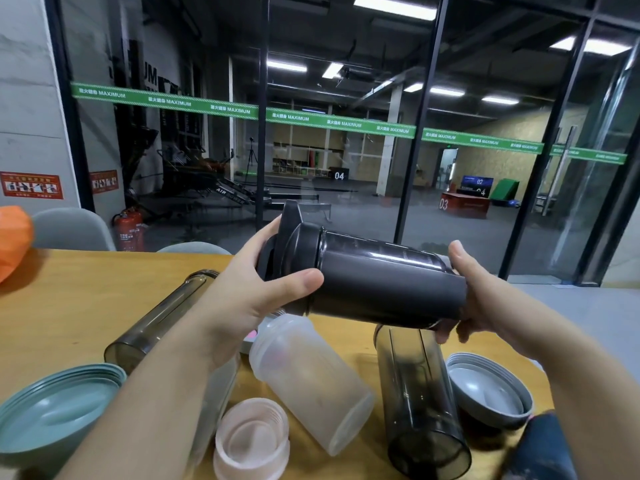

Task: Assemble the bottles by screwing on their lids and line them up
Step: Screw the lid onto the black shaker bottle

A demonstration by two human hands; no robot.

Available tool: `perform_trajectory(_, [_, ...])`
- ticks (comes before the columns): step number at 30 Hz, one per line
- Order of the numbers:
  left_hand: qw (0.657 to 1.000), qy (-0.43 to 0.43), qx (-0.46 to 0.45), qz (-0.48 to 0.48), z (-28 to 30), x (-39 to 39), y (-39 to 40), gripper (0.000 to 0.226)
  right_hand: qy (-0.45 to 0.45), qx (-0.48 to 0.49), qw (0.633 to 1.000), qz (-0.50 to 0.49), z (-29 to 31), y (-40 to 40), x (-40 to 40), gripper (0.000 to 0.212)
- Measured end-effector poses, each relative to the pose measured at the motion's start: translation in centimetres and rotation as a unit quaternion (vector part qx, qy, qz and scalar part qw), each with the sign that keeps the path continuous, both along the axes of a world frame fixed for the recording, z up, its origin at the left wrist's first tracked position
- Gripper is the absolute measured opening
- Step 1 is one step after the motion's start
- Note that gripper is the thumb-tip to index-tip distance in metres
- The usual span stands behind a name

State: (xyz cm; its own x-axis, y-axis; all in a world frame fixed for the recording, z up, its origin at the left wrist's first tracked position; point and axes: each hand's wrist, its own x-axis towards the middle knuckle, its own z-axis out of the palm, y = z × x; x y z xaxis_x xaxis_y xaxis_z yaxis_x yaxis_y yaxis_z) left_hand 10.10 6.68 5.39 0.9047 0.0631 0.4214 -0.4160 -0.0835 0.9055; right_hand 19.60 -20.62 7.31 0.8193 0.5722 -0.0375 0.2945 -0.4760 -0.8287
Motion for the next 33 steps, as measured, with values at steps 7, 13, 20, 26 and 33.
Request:
perform_trajectory(7, [0.998, 0.035, -0.041, 0.038, 0.1, 0.0, 0.0, 0.07, -0.133, 0.114, 0.982, 0.064, 0.9, 0.0, -1.2, 0.096])
perform_trajectory(13, [0.996, 0.071, -0.02, 0.043, 0.1, -0.1, 0.0, 0.079, -0.22, 0.105, 0.969, 0.04, 1.2, 0.2, -1.2, 0.076])
perform_trajectory(20, [0.997, 0.061, -0.029, 0.031, 0.2, -0.2, -0.1, 0.081, -0.259, 0.105, 0.96, -0.01, 1.2, 0.0, -1.5, 0.092])
perform_trajectory(26, [0.999, 0.027, -0.009, 0.044, 0.3, -0.2, -0.2, 0.072, -0.182, 0.129, 0.975, 0.002, 1.3, 0.5, -2.0, 0.063])
perform_trajectory(33, [0.998, -0.035, 0.012, 0.059, 0.0, -0.1, -0.6, 0.076, -0.12, 0.077, 0.989, -0.028, 1.4, 0.7, -2.5, 0.09])
